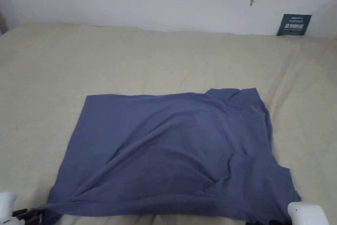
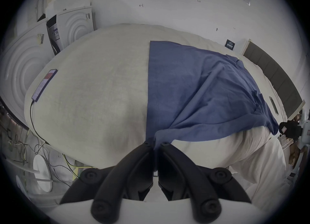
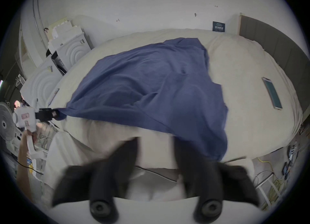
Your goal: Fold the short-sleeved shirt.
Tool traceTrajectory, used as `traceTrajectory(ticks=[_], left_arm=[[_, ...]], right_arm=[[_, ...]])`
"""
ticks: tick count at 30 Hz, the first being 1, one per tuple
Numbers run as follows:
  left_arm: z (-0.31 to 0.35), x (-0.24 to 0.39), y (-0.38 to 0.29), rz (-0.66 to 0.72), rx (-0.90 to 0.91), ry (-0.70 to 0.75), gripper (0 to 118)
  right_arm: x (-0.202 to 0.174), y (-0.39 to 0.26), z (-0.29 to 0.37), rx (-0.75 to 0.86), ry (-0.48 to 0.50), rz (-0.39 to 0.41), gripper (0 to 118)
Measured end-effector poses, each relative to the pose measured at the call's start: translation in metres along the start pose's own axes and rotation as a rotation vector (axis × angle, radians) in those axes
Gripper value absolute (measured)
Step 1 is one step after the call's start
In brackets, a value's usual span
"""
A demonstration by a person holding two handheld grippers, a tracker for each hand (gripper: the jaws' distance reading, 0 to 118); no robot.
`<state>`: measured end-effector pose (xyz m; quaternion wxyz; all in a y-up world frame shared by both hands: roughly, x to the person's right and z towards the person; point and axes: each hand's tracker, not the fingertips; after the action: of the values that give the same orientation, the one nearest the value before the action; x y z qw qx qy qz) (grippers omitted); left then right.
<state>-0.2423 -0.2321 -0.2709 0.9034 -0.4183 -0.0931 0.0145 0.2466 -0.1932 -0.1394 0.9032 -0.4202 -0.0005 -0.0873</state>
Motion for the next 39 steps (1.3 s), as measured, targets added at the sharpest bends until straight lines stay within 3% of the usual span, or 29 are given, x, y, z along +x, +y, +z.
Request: traceTrajectory(ticks=[1, 2, 7, 10, 12, 18, 20, 21, 22, 23, 24, 28, 30, 34, 39], left_arm=[[0.002, 0.000, -0.001, -0.001, 0.005, -0.003, 2], [0.003, 0.000, -0.002, 0.001, 0.010, -0.004, 2], [0.006, 0.004, 0.016, -0.004, 0.020, -0.014, 2], [-0.006, 0.001, 0.025, -0.012, 0.010, -0.012, 2], [0.021, 0.031, 0.015, -0.021, 0.001, -0.011, 2], [0.027, 0.042, 0.019, -0.033, -0.020, -0.009, 2], [0.022, 0.032, 0.025, -0.031, -0.022, -0.010, 2], [0.024, 0.033, 0.025, -0.028, -0.024, -0.008, 2], [0.024, 0.032, 0.026, -0.026, -0.025, -0.005, 2], [0.021, 0.027, 0.028, -0.023, -0.026, -0.004, 2], [0.021, 0.027, 0.029, -0.020, -0.028, -0.001, 2], [0.022, 0.024, 0.033, -0.014, -0.027, 0.003, 2], [0.022, 0.024, 0.036, -0.014, -0.028, 0.004, 2], [0.021, 0.024, 0.043, -0.017, -0.018, 0.014, 2], [0.013, 0.022, 0.066, -0.034, 0.002, 0.012, 2]], right_arm=[[0.006, -0.002, -0.001, -0.014, -0.033, 0.018, 109], [0.010, -0.004, -0.002, -0.021, -0.066, 0.033, 113], [0.037, -0.017, 0.001, -0.016, -0.177, 0.049, 113], [0.057, -0.022, 0.000, -0.017, -0.182, -0.005, 113], [0.066, -0.017, 0.000, -0.014, -0.158, -0.075, 113], [0.073, 0.003, -0.020, -0.040, -0.200, -0.040, 113], [0.078, 0.006, -0.036, -0.115, -0.181, -0.080, 112], [0.077, 0.008, -0.042, -0.117, -0.157, -0.101, 104], [0.077, 0.009, -0.045, -0.112, -0.148, -0.103, 83], [0.074, 0.010, -0.046, -0.115, -0.150, -0.084, 42], [0.071, 0.009, -0.050, -0.112, -0.199, -0.090, 8], [0.068, 0.010, -0.043, -0.094, -0.154, -0.111, 7], [0.070, 0.010, -0.041, -0.114, -0.168, -0.077, 6], [0.079, 0.019, -0.035, -0.073, -0.151, -0.144, 5], [0.094, 0.048, -0.032, -0.042, -0.128, -0.138, 5]])
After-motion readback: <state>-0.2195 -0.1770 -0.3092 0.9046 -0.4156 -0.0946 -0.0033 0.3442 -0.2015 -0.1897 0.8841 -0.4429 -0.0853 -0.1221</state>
